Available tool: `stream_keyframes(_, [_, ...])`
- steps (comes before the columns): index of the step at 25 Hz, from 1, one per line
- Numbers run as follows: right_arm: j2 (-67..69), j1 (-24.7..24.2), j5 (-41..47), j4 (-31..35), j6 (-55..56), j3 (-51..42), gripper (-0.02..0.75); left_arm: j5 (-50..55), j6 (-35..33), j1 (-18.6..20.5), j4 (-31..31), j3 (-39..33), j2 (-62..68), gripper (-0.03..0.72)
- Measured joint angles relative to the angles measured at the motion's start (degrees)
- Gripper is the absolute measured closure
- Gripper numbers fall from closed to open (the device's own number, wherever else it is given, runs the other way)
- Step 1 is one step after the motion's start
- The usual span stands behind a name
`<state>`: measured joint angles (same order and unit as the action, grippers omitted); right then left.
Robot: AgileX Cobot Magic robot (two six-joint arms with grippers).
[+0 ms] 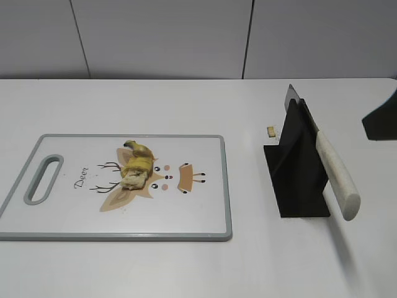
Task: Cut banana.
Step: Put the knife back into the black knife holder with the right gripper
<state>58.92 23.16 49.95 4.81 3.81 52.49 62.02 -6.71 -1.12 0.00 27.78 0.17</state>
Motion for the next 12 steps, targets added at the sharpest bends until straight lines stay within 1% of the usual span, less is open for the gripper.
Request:
stream_keyframes(6, [-8.3,0.0,0.0,0.5,-3.8,-8.3,0.152,0.0,0.0,0.0,0.0,0.0,0.0,0.124])
stream_keyframes(12, [-19.3,0.0,0.6,0.6,-3.8,-15.9,0.152,0.0,0.0,0.0,0.0,0.0,0.0,0.134])
